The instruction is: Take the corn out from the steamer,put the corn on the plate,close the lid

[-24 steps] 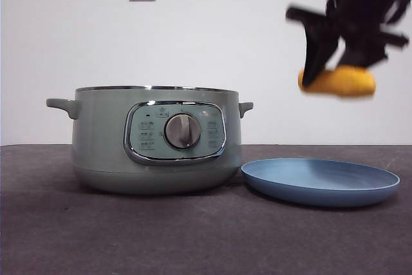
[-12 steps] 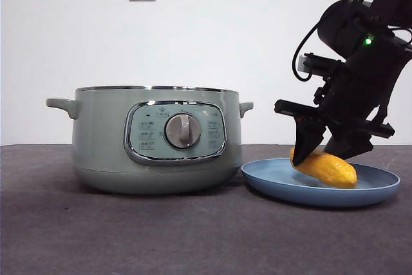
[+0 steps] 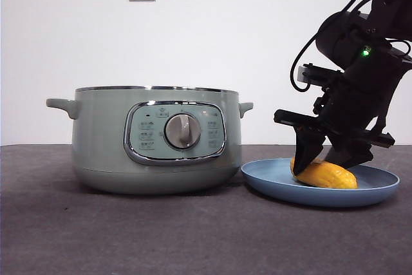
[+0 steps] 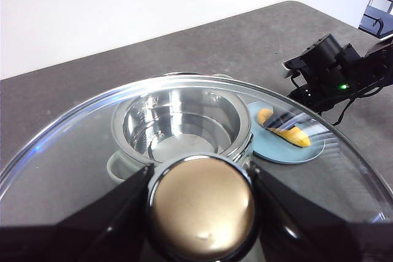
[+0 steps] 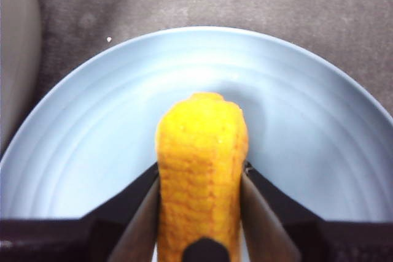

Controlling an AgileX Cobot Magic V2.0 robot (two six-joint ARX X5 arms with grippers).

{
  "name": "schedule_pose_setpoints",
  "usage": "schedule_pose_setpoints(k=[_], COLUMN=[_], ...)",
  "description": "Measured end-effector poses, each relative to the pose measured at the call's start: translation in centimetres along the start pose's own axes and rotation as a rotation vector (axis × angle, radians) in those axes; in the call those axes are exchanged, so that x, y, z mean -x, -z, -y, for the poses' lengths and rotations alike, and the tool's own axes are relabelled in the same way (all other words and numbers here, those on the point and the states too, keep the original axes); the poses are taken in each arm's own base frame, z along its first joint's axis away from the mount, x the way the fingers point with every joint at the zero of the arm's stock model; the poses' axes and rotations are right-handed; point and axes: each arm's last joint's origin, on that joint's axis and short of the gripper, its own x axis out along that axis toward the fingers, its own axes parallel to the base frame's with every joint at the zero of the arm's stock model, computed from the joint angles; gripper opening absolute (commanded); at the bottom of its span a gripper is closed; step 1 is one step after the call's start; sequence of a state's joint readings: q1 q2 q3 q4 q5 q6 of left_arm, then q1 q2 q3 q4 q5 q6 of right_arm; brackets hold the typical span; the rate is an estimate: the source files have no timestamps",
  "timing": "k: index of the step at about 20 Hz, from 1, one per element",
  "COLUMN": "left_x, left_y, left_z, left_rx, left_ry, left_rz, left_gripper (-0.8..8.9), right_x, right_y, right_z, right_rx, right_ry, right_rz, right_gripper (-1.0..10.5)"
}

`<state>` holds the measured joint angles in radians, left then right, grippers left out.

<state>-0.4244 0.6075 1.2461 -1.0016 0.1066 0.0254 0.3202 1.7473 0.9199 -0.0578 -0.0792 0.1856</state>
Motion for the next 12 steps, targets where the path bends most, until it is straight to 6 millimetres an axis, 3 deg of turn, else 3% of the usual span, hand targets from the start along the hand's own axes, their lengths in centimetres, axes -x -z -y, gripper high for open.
schedule_pose_setpoints(k=[1, 3, 7, 12], left_x=[-0.1, -0.5, -2.1, -5.6], left_y=[0.0, -0.3, -1.9, -3.0], left_z=[0.0, -0.1, -0.3, -0.7], left_rx=[0.0, 0.0, -0.008, -0.016], left_ry=[0.0, 0.0, -0.002, 0.001], left_rz=[-0.003, 0.002, 0.074, 0.046], left_gripper=[-0.08, -0.08, -0.08, -0.08], right_x=[0.0, 0.5, 4.5, 12.6], right_y=[0.0, -0.1, -1.6, -2.3], right_z=[0.0, -0.1, -0.7, -1.4], right_rx=[-0.003, -0.008, -0.005, 0.001], right_ry=[0.0, -0.001, -0.02, -0.044], right_rz=[0.001, 0.002, 0.102, 0.224], right_gripper=[4.8, 6.1, 6.0, 6.0])
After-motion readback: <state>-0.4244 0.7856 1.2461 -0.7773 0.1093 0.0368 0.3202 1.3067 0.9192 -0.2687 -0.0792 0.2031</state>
